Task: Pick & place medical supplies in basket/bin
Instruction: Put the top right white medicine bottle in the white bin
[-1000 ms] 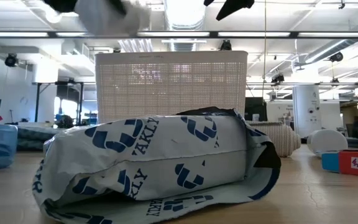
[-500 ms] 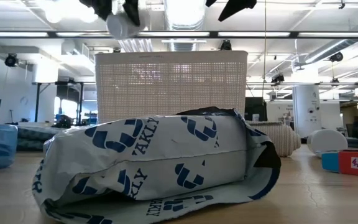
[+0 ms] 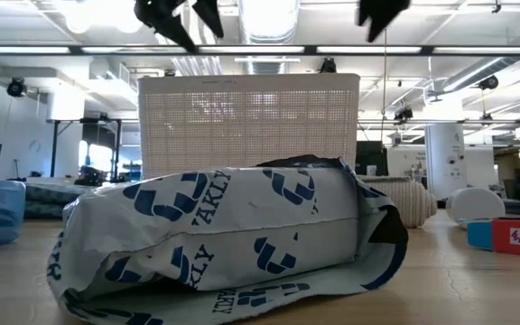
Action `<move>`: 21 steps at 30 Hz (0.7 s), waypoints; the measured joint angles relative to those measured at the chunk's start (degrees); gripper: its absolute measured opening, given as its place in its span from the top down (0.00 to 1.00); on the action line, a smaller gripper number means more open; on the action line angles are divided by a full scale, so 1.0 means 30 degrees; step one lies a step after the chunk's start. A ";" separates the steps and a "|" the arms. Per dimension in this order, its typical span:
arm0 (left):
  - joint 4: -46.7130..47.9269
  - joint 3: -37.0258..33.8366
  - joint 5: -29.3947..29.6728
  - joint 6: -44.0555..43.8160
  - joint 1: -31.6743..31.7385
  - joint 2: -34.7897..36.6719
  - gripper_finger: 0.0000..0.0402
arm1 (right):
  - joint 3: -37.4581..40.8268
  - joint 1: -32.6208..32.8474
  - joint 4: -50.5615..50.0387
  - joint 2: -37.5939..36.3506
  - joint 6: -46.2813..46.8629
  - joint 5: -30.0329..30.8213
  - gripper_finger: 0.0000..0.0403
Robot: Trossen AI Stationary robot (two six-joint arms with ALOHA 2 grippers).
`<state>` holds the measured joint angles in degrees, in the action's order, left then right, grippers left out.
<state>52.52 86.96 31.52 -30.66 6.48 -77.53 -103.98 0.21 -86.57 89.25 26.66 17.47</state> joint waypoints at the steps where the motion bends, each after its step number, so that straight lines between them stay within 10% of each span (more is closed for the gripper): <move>1: 0.0017 0.0000 -0.0047 -0.0006 -0.0574 0.0067 0.14 | 0.0231 0.0265 -0.0640 0.0000 0.0240 -0.0006 0.09; 15: 0.0065 -0.2859 0.1542 -0.9120 -0.7744 0.0137 0.14 | 0.9623 0.2721 -0.0330 -0.1559 1.6060 -0.3872 0.09; 21: 0.0013 -0.4162 0.1493 -1.1116 -0.8656 0.0150 0.14 | 1.3204 0.4196 0.5962 -0.1415 1.8420 -0.7202 0.09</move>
<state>52.56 74.47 35.99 -64.01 -19.48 -77.08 -64.37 12.80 -68.68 85.01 81.92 -4.14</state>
